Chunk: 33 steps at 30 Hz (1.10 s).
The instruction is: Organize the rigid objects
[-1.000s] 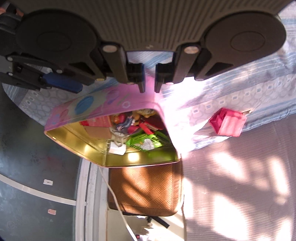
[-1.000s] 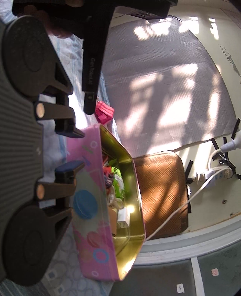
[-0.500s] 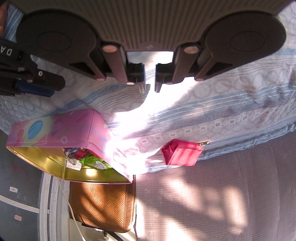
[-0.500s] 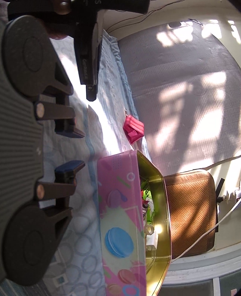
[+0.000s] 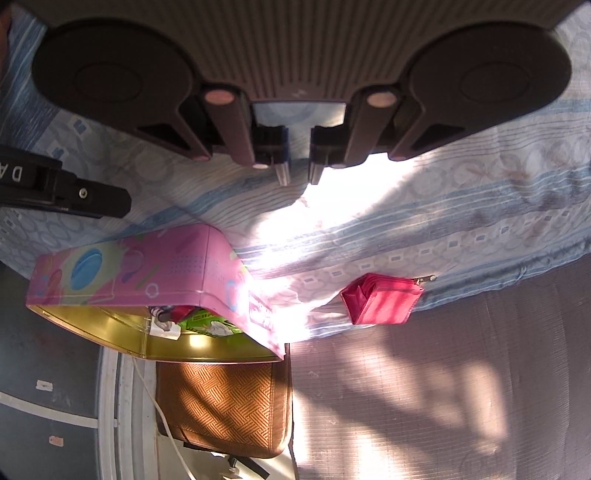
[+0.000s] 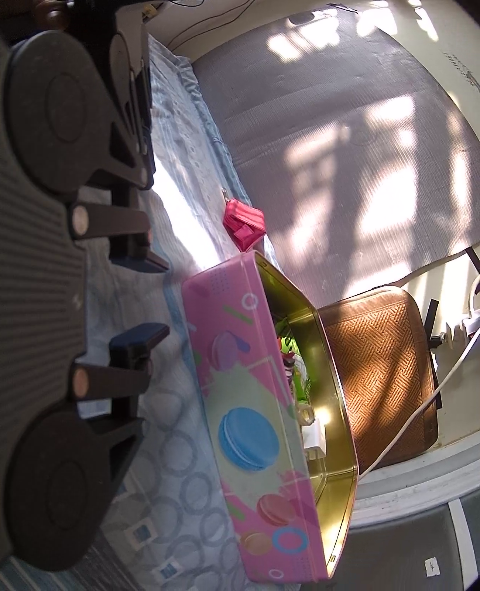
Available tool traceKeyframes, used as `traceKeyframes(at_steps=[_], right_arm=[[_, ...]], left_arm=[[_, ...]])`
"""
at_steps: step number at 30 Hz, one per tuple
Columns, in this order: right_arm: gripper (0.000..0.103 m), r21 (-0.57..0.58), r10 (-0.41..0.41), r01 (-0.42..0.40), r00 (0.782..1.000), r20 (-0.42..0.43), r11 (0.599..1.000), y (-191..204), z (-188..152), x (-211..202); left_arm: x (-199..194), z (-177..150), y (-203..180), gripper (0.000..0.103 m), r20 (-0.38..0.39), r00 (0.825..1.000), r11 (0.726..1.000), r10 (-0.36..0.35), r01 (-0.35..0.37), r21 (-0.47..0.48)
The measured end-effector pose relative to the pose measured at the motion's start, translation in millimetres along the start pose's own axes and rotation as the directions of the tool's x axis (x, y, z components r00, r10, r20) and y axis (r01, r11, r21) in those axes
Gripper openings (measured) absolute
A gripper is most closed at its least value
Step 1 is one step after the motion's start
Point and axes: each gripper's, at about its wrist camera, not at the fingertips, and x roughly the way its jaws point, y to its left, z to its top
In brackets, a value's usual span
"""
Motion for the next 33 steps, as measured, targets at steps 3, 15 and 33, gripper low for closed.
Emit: traceKeyframes(at_steps=[3, 15, 33], right_arm=[[0.033, 0.004, -0.003, 0.003, 1.0, -0.004, 1.0, -0.8, 0.6, 1.4], [0.034, 0.005, -0.011, 0.011, 1.0, -0.014, 1.0, -1.0, 1.4, 4.7], [0.036, -0.003, 0.0, 0.0, 0.999, -0.032, 1.0, -0.9, 2.0, 7.7]], left_arm=[[-1.6, -0.6, -0.8, 0.012, 0.012, 1.0, 1.0, -0.001, 0.001, 0.003], [-2.5, -1.0, -2.0, 0.012, 0.013, 1.0, 1.0, -0.004, 0.004, -0.002], [0.0, -0.8, -1.9, 0.012, 0.004, 1.0, 1.0, -0.009, 0.009, -0.002]])
